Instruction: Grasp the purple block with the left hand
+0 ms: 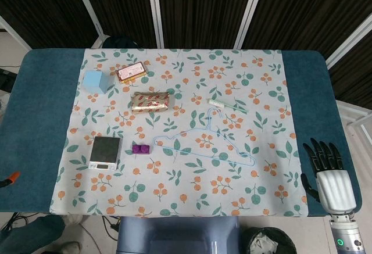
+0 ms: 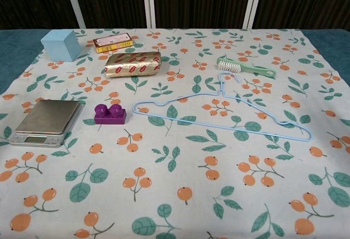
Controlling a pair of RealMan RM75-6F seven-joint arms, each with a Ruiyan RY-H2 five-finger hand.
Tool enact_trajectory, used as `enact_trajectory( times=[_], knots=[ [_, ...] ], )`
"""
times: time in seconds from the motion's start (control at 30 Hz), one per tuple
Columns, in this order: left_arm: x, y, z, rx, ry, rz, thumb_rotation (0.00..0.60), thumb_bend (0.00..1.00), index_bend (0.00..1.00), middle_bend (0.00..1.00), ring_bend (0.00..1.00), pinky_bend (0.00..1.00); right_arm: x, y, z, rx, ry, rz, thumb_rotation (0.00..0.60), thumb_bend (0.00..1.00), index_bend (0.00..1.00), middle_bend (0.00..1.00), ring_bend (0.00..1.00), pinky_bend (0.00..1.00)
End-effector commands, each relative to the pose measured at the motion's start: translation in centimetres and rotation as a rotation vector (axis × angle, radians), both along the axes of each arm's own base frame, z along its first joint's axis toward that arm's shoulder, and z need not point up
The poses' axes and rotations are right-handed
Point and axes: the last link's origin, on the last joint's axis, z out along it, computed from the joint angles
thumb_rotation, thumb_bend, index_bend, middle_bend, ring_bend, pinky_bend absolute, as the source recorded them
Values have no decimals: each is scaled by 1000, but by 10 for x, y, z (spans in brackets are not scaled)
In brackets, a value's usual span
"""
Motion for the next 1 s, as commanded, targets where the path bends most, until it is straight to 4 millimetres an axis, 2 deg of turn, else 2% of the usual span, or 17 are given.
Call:
enact_trajectory(
  times=[0.03,0.27,0.53,0.77,0.87,1.0],
  knots=[
    [0,1,0,3,0,6,600,74,48,0,0,0,-1,-1,0,-2,5,-5,600,481,74,35,4,18],
    [2,-1,-5,-6,10,14,600,70,40,0,0,0,0,2,-1,9,-2,3,600,481,74,35,4,18],
    [5,-5,-5,-5,-5,4,600,32,11,0,0,0,0,5,11,-31,-37,3,600,481,74,35,4,18],
    [8,-1,-14,-64,-5,-11,600,7,7,0,0,0,-2,7,17,-46,-47,-2,600,481,74,35,4,18],
    [13,7,-17,-103,-2,-31,600,7,7,0,0,0,-2,7,18,-45,-51,-2,600,481,74,35,4,16],
    [36,35,-20,-170,44,-103,600,7,1,0,0,0,-1,8,20,-52,-57,6,600,481,74,35,4,15]
  ],
)
